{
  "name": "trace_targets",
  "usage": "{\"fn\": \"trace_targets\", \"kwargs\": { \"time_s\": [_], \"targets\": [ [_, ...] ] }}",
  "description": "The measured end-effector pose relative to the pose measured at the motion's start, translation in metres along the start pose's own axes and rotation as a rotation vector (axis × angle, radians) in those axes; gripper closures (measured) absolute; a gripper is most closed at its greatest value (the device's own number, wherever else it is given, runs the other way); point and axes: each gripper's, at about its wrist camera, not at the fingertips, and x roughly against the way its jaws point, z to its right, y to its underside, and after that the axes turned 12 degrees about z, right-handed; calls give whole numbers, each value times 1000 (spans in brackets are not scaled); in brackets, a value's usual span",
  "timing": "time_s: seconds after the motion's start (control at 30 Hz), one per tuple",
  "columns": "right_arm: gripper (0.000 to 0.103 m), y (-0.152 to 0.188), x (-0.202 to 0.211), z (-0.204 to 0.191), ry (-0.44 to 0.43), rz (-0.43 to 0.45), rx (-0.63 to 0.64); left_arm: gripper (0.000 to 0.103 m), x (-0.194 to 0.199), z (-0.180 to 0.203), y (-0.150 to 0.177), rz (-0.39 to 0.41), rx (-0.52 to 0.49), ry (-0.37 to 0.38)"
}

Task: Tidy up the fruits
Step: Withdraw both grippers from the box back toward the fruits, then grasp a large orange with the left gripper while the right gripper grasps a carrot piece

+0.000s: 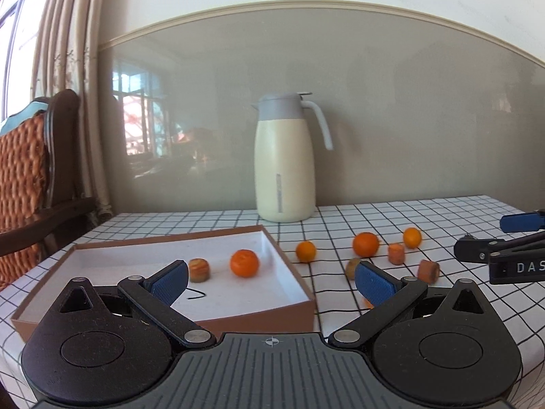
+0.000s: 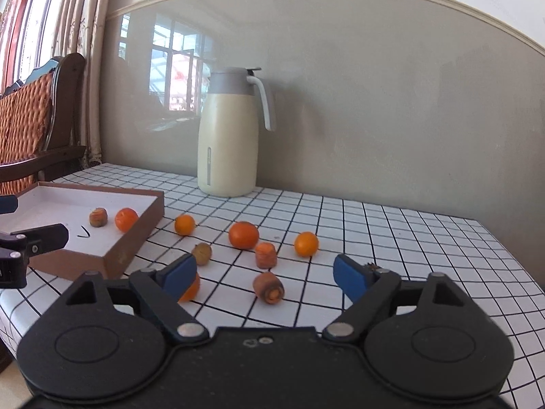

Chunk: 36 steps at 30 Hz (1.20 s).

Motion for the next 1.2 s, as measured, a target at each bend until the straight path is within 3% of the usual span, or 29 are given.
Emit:
{"fn": "trace_targets", "kwargs": {
  "time_s": [0.23,0.57,0.7,0.93,1.2],
  "targets": [
    [28,6,-4,10,11,-20,-19,0,-11,28,4,-3,-49,46],
    [32,13,-15,22,18,-45,-39,0,-24,53,11,-20,-34,95],
    [37,16,-23,22,13,-65,-37,18,-32,61,14,-39,-41,120],
    [49,20,-31,24,6,-82,-42,22,-44,66,19,-74,-19,139],
    [52,27,-44,24,-9,-100,-72,22,-57,70,24,-109,3,154]
  ]
}}
